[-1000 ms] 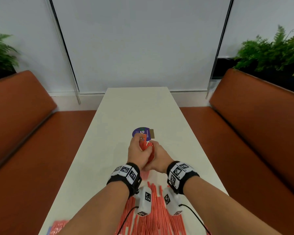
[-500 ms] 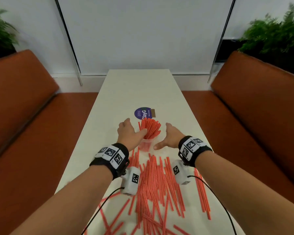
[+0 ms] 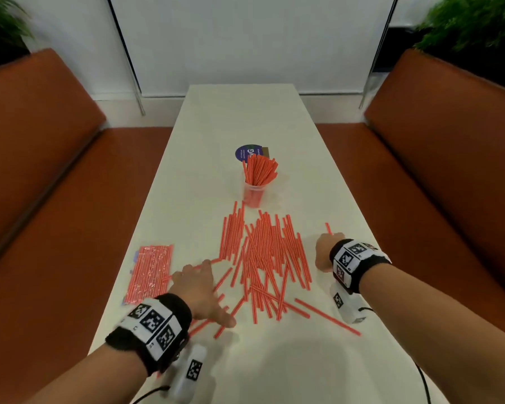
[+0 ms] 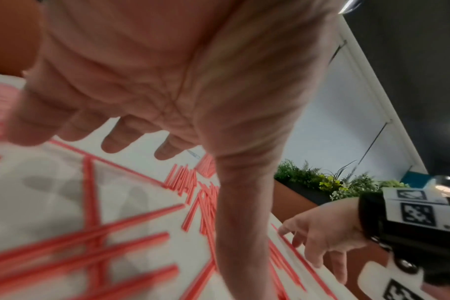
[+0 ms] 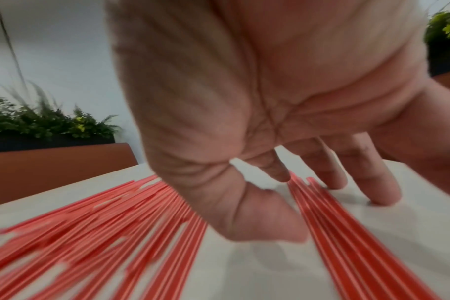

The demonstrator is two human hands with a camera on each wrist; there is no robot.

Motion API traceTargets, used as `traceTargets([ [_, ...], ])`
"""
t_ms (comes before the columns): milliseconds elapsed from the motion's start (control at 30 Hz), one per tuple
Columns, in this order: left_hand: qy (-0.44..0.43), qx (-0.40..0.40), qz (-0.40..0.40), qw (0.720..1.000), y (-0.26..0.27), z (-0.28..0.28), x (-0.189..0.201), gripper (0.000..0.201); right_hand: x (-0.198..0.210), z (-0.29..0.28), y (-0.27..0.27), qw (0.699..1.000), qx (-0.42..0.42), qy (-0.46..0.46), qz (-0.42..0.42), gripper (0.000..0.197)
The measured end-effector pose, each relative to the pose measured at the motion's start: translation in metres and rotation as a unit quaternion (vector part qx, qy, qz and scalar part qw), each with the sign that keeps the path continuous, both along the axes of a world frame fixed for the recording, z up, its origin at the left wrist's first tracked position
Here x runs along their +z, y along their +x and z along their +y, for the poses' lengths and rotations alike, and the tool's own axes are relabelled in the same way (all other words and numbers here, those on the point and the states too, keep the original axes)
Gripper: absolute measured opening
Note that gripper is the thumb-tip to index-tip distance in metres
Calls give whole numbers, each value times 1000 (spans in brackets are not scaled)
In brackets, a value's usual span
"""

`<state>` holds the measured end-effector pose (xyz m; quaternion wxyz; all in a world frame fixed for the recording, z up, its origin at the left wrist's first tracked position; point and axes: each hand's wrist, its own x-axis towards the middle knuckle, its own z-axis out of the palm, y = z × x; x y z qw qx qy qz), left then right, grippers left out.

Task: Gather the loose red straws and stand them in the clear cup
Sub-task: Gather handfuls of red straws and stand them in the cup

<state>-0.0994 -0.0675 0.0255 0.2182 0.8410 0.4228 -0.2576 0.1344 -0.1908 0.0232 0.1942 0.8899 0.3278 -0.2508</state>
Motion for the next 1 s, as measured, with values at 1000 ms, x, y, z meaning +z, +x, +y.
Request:
traceTargets([
  [1000, 91, -56, -14, 994, 9, -43, -18, 65, 4, -13, -84, 991, 111, 33, 63, 26],
])
